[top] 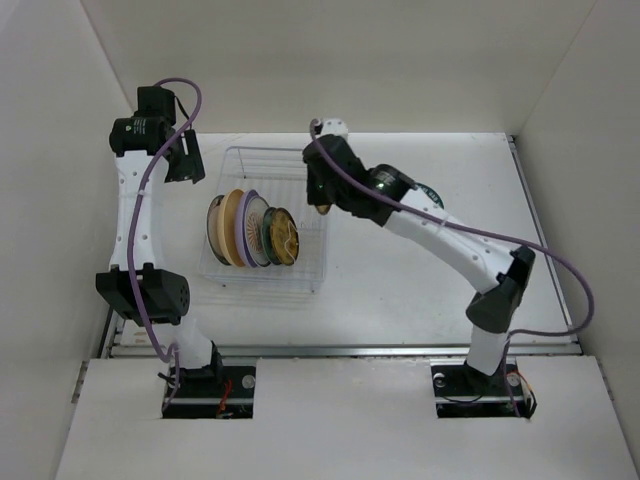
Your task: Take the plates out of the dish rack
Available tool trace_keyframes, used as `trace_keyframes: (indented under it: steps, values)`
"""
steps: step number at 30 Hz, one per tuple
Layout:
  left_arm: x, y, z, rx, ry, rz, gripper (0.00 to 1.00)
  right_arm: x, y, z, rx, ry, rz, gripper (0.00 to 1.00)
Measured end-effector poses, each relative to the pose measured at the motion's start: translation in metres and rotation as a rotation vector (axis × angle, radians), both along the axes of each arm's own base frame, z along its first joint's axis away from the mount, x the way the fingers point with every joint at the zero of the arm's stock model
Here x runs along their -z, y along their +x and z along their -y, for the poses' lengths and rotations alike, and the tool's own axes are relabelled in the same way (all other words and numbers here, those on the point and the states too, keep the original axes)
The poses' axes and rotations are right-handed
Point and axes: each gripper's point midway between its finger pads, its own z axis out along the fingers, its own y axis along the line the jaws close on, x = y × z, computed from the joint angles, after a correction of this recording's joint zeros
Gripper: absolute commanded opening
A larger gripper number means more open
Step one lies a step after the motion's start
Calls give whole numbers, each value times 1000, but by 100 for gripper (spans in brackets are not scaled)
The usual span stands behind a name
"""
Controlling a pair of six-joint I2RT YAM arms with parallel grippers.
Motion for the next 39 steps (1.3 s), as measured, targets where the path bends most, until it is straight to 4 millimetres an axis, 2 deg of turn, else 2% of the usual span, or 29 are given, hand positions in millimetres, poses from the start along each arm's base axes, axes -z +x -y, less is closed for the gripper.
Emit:
trace_keyframes:
  steps: [4,6,8,9,11,16,18,20,21,24,26,27,29,30,35,39]
  values:
    - [0,0,0,2,-1,1,77,-44,5,59,130,-20,80,0]
    - [-1,0,1,9,-1,0,77,-52,2,82,174,-43,96,0]
    - [0,-1,2,18,-4,-2,77,-45,-1,107,213,-96,84,0]
    - [1,-2,2,25,-5,-8,77,-33,-3,117,228,-132,64,0]
    - [3,-4,3,38,-3,-21,77,8,-9,136,245,-233,-10,0]
    - [5,-11,3,67,7,-45,77,146,-30,165,242,-514,-279,0]
    - [7,-16,3,75,10,-57,77,187,-45,171,223,-579,-374,0]
    - [8,-21,3,82,14,-65,77,208,-56,172,207,-592,-430,0]
    - [8,-24,3,86,16,-69,77,211,-58,172,201,-587,-441,0]
    - [9,-30,3,92,19,-74,77,212,-54,164,197,-551,-429,0]
    - [10,-32,3,94,20,-79,77,212,-49,158,196,-523,-413,6]
    - [11,-32,3,94,20,-83,77,213,-48,156,196,-514,-406,13]
    - [14,-34,3,98,17,-94,77,215,-46,154,194,-500,-399,18]
    - [15,-34,3,99,15,-97,77,217,-46,152,190,-492,-401,24]
    - [16,-35,4,106,16,-104,77,230,-47,138,165,-440,-426,25]
    - [16,-35,4,112,16,-105,78,231,-45,132,157,-413,-425,29]
